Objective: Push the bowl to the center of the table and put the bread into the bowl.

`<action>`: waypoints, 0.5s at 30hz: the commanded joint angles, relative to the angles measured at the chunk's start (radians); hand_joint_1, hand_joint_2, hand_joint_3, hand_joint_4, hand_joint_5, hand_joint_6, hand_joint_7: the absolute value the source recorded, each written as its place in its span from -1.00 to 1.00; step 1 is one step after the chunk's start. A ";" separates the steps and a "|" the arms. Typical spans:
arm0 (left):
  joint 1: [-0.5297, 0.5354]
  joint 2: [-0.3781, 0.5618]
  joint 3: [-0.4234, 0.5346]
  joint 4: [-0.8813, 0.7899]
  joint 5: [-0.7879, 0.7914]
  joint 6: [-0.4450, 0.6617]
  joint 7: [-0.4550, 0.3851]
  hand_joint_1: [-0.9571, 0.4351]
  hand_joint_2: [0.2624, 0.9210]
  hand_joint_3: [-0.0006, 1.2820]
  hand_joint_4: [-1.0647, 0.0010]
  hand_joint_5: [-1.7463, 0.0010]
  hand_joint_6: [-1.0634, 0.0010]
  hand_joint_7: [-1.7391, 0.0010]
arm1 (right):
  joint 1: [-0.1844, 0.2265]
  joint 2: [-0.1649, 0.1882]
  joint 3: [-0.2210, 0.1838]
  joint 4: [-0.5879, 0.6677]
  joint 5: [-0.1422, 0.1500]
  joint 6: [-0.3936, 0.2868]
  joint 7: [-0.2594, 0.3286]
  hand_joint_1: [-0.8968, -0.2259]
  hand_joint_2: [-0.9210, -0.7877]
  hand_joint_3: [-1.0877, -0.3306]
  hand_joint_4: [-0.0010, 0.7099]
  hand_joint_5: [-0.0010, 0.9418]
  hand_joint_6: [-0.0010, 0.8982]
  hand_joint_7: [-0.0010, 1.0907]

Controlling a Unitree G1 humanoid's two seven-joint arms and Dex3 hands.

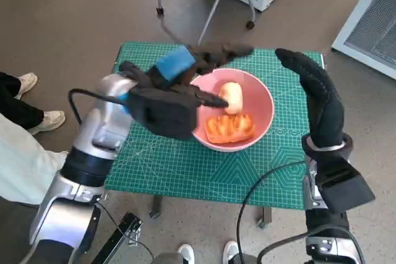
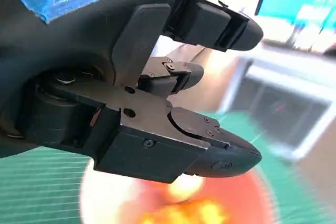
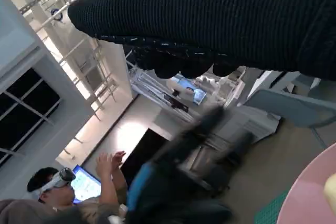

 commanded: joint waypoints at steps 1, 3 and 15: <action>0.074 0.001 0.066 -0.076 -0.053 -0.033 0.083 0.37 0.84 -0.99 0.10 0.92 -0.20 0.76 | 0.007 0.007 -0.005 0.013 0.017 0.008 0.003 -0.13 -1.00 -0.28 -0.14 -0.90 -0.99 0.46; 0.106 -0.003 0.094 -0.111 -0.071 -0.056 0.124 0.36 0.85 -1.00 -0.03 0.94 -0.15 0.64 | 0.007 0.008 -0.004 0.007 0.025 0.013 0.007 -0.13 -1.00 -0.28 -0.14 -0.90 -0.99 0.47; 0.328 -0.109 0.237 -0.304 -0.255 -0.188 0.310 0.33 0.92 -0.98 0.39 0.06 0.30 -0.08 | 0.005 0.017 0.003 -0.046 0.063 0.043 0.016 -0.04 -1.00 -0.28 -0.12 -0.91 -0.97 0.47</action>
